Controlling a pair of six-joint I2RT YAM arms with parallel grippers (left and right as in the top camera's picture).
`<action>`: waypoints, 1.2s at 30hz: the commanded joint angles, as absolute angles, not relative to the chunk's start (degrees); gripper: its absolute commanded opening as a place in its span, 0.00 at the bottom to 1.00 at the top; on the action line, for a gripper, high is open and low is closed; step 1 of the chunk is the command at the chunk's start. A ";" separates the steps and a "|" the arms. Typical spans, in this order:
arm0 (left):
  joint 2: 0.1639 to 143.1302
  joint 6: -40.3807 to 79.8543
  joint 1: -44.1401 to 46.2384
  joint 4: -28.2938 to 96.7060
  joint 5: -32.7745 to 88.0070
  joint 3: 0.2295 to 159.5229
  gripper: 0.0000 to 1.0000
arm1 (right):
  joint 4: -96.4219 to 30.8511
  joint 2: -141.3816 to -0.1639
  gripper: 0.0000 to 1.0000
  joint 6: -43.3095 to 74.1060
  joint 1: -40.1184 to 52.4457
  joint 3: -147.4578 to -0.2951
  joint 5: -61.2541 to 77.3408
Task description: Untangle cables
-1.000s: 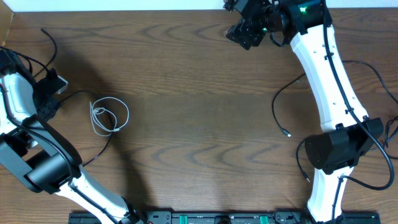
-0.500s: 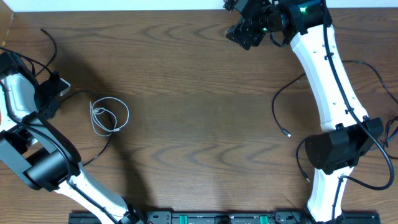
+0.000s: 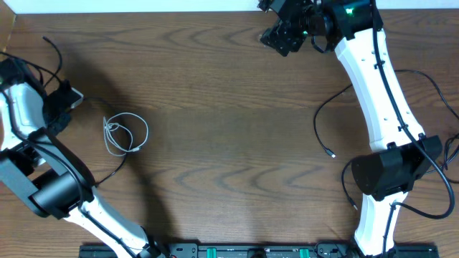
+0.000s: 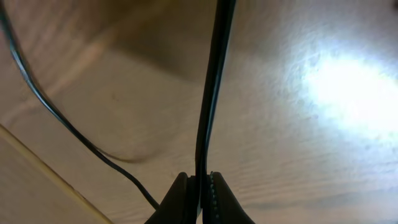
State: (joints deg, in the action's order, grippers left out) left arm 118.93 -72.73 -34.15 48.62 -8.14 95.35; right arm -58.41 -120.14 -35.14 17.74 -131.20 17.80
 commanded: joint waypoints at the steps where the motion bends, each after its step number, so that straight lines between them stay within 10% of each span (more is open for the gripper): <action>1: 117.78 -71.70 -29.19 45.95 -8.23 94.83 0.08 | -57.04 -117.73 0.81 -34.83 17.19 -132.33 12.64; 15: 104.27 -57.69 -10.31 29.71 -8.21 95.22 0.07 | -59.59 -117.32 0.83 -35.22 10.09 -132.33 13.17; 36: 89.03 -42.41 17.98 22.85 -9.85 98.85 0.07 | -57.39 -118.02 0.77 -42.41 6.31 -132.20 55.72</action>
State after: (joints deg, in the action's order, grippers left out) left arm 92.49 -45.63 15.11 23.31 -8.14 95.90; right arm -57.17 -119.59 -37.85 5.39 -131.20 47.72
